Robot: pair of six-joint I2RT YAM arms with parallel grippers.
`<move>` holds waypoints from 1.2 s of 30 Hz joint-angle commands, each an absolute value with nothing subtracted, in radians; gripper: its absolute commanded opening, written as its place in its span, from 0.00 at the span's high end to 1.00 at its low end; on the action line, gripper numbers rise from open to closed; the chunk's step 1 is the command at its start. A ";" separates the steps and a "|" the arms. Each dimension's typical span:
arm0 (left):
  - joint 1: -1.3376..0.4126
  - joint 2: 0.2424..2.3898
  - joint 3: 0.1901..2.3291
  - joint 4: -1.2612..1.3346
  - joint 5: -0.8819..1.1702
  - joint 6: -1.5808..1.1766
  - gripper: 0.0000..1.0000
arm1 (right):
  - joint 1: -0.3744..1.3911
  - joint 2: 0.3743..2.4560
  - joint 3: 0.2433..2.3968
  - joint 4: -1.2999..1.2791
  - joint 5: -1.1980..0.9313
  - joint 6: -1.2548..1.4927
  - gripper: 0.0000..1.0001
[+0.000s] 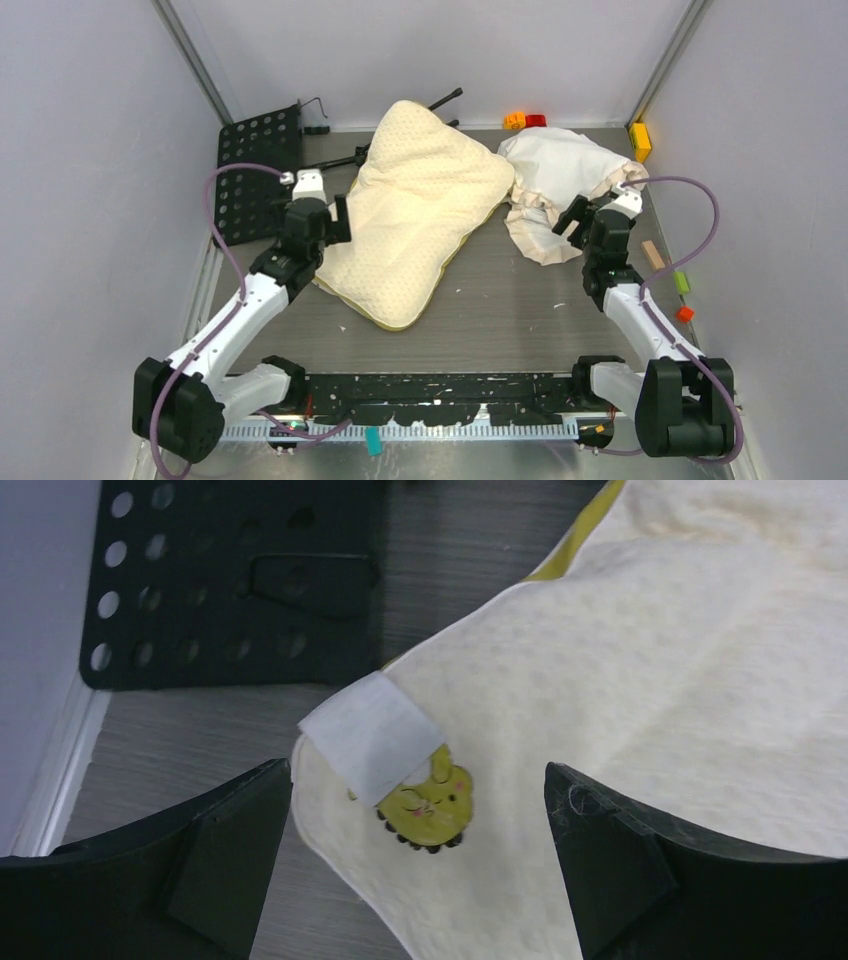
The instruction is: Remove the pillowcase from the pillow
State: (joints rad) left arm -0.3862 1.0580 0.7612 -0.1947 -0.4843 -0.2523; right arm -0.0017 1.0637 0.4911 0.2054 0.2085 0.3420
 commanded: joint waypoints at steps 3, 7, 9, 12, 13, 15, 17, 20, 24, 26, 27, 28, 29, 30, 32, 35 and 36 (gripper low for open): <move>-0.332 1.066 0.598 0.187 -0.592 -0.108 0.00 | 0.000 1.189 0.493 0.468 0.217 0.263 0.10; -0.279 1.118 0.543 0.264 -0.582 -0.099 0.00 | 0.000 1.252 0.442 0.610 0.289 0.217 0.10; -0.242 1.121 0.495 0.333 -0.545 -0.100 0.00 | -0.001 1.280 0.437 0.638 0.296 0.200 0.08; -0.191 1.137 0.422 0.463 -0.488 -0.086 0.00 | -0.001 1.324 0.466 0.660 0.254 0.154 0.08; -0.179 1.151 0.395 0.527 -0.467 -0.074 0.00 | -0.001 1.337 0.477 0.654 0.264 0.151 0.08; -0.163 1.200 0.372 0.612 -0.451 -0.050 0.00 | 0.000 1.354 0.497 0.648 0.285 0.151 0.08; -0.142 1.268 0.358 0.695 -0.433 -0.049 0.00 | -0.001 1.356 0.498 0.647 0.289 0.152 0.08; -0.134 1.404 0.343 0.861 -0.410 -0.036 0.02 | 0.000 1.337 0.487 0.617 0.294 0.137 0.08; -0.130 1.565 0.334 1.023 -0.354 -0.013 0.03 | -0.001 1.356 0.469 0.613 0.325 0.159 0.07; -0.119 1.552 0.342 0.998 -0.342 -0.026 0.01 | -0.002 1.416 0.442 0.696 0.329 0.163 0.07; -0.109 1.540 0.353 0.951 -0.321 -0.036 0.01 | -0.005 1.463 0.412 0.776 0.331 0.165 0.07; -0.105 1.544 0.352 0.954 -0.313 -0.037 0.01 | -0.007 1.515 0.378 0.886 0.336 0.171 0.06; -0.105 1.555 0.346 0.983 -0.313 -0.032 0.00 | -0.008 1.566 0.344 1.005 0.339 0.162 0.06; -0.105 1.558 0.344 1.001 -0.313 -0.028 0.00 | -0.008 1.548 0.336 0.977 0.341 0.172 0.06; -0.104 1.549 0.349 0.967 -0.306 -0.036 0.00 | -0.010 1.557 0.349 0.972 0.328 0.164 0.07; -0.101 1.554 0.349 0.981 -0.305 -0.035 0.00 | -0.010 1.551 0.352 0.958 0.326 0.165 0.11; -0.103 1.552 0.349 0.977 -0.300 -0.035 0.00 | -0.009 1.559 0.347 0.976 0.327 0.163 0.09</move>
